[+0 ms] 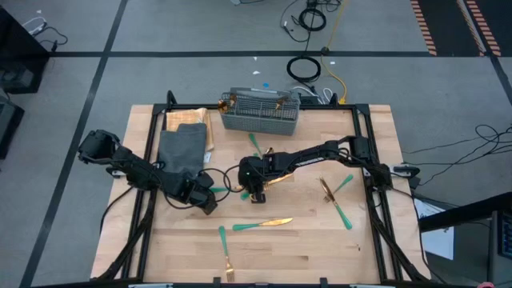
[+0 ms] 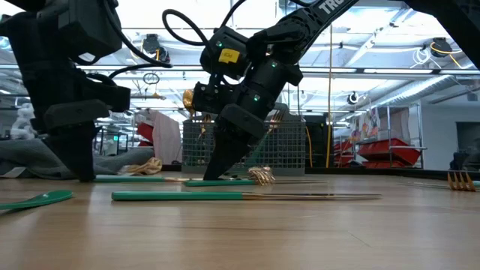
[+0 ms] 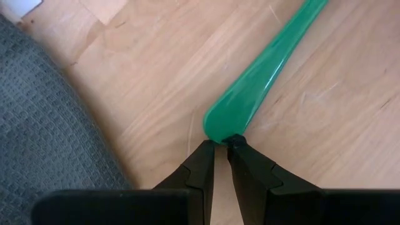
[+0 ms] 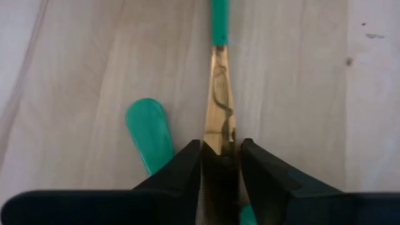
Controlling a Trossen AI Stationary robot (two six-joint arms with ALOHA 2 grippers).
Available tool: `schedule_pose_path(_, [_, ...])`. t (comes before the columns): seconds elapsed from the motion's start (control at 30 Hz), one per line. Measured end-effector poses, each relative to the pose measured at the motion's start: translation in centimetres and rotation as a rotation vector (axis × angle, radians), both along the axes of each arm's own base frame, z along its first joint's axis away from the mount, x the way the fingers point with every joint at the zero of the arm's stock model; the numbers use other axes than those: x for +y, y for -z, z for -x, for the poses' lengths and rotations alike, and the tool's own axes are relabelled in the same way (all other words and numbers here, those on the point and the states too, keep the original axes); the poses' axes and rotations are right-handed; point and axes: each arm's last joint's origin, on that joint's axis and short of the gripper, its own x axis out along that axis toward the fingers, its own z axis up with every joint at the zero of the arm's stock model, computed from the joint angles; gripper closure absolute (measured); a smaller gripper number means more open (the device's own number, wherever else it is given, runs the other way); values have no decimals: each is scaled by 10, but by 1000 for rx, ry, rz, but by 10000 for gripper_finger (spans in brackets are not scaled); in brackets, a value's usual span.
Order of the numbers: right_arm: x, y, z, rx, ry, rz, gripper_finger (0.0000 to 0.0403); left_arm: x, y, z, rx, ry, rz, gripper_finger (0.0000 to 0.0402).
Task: Sort silverware
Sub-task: Put the green table knife into the silverware basket
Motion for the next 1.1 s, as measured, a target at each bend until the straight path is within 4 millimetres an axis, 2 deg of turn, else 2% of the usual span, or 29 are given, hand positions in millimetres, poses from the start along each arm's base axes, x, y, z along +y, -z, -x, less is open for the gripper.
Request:
schedule_pose_path(0.13, [-1,4,1,27,1,1,325,0,0,0,-2,5,-9,343])
schedule_pose_path(0.23, [-1,8,1,42,-7,5,375,0,0,0,-4,4,-16,343])
schedule_pose_path(0.3, [-1,10,2,51,-7,2,393,0,0,0,-5,4,-17,343])
schedule_pose_path(0.67, [6,4,-1,56,-28,16,401,0,0,-1,-12,3,-19,343])
schedule_pose_path(0.8, [6,-8,-7,72,-52,19,373,0,0,-1,-11,10,-21,343])
schedule_pose_path(1.0, [7,-30,-17,61,-61,23,270,2,2,-3,2,34,-31,343])
schedule_pose_path(1.1, [7,-33,-18,48,-55,23,224,3,4,-4,3,36,-31,343])
